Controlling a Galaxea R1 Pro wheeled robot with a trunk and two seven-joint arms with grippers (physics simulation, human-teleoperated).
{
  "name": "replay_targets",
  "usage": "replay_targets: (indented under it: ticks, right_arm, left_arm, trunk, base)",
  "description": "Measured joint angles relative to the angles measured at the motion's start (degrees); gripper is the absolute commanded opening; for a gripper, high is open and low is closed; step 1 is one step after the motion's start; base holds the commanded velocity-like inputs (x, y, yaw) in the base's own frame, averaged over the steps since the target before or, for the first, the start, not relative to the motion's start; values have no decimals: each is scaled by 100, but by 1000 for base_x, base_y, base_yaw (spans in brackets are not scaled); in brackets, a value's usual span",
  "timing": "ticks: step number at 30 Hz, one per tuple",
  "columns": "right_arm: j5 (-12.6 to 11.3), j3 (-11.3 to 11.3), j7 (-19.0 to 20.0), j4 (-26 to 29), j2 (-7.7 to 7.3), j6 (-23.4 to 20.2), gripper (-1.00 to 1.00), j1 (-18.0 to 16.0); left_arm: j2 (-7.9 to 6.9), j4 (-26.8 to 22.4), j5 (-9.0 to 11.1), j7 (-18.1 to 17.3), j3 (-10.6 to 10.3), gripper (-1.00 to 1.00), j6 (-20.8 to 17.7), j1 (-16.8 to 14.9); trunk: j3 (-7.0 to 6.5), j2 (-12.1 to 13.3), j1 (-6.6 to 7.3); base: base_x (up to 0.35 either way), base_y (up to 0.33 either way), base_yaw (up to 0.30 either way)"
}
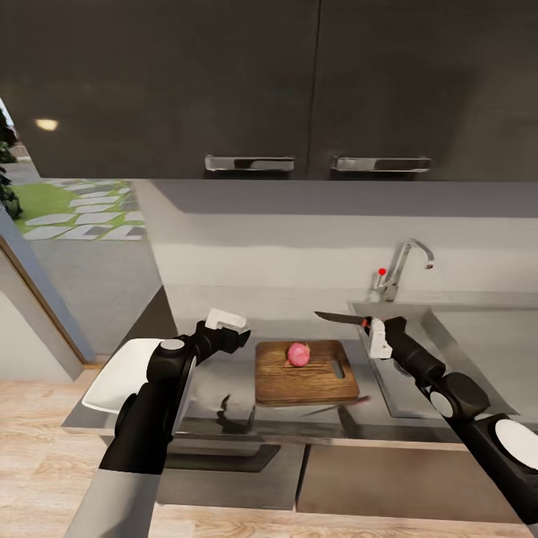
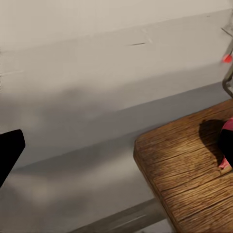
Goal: In the kitchen, take the Vidalia onion out of the sink, dice it on the chopping board with the paring knife, put the diced onion into the bowl on the countertop, then place both the paring knife and the chopping board into the sink.
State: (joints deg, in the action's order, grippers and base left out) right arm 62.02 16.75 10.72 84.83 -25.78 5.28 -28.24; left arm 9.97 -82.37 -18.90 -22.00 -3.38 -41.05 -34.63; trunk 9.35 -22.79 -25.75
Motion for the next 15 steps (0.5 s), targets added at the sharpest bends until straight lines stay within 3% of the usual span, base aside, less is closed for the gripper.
replay_targets:
  ticks: [2,6,11,15]
  right_arm:
    - [393,158,-318,-3,4,-4,-100,0]
    - [836,410,-625,-7,6,-1,-100,-5]
    - [979,499,-706,-8,4,7,-100,-4]
    - [1006,514,-720,-8,6,9,-100,-4]
  left_arm:
    - [0,0,0,-2,0,100,-5,0]
    - [0,0,0,-11,1,100,-13,3]
    - [0,-4,0,-45,6,100,-23,1]
    - [0,-231,2,-294,8,100,-29,0]
  trunk:
    - [0,0,0]
    - [0,0,0]
    - [0,0,0]
    - [0,0,0]
  base:
    - [0,48,0]
    - [0,18,0]
    - [0,4,0]
    - [0,0,0]
